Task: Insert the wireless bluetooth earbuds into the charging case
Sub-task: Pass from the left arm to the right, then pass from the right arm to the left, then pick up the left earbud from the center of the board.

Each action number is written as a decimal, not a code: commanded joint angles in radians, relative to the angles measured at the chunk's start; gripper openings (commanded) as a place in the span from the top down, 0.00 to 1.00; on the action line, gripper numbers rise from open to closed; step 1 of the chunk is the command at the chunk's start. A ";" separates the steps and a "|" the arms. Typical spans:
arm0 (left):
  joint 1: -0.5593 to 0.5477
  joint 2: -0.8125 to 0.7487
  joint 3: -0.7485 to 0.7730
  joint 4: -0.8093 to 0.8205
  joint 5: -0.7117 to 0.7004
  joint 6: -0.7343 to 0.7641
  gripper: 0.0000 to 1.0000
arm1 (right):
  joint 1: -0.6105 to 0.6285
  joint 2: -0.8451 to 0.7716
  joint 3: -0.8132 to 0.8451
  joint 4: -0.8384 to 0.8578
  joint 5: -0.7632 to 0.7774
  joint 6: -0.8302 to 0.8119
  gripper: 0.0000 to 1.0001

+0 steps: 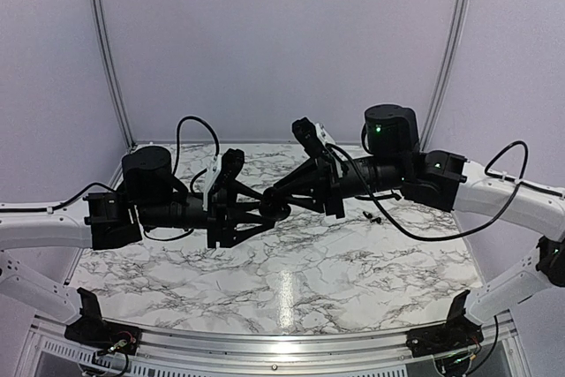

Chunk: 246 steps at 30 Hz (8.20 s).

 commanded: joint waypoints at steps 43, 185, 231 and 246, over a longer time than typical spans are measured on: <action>-0.008 0.013 0.007 0.081 0.049 -0.003 0.67 | 0.014 -0.028 -0.042 0.101 0.008 0.045 1.00; 0.000 -0.040 -0.155 0.110 -0.078 0.055 0.93 | -0.747 0.179 -0.433 0.045 0.482 0.253 0.62; 0.002 -0.025 -0.151 0.112 -0.093 0.058 0.94 | -0.735 0.301 -0.386 0.065 0.445 0.169 0.87; 0.029 -0.041 -0.199 0.185 0.002 0.037 0.96 | -0.477 -0.147 -0.448 0.071 0.409 0.107 0.90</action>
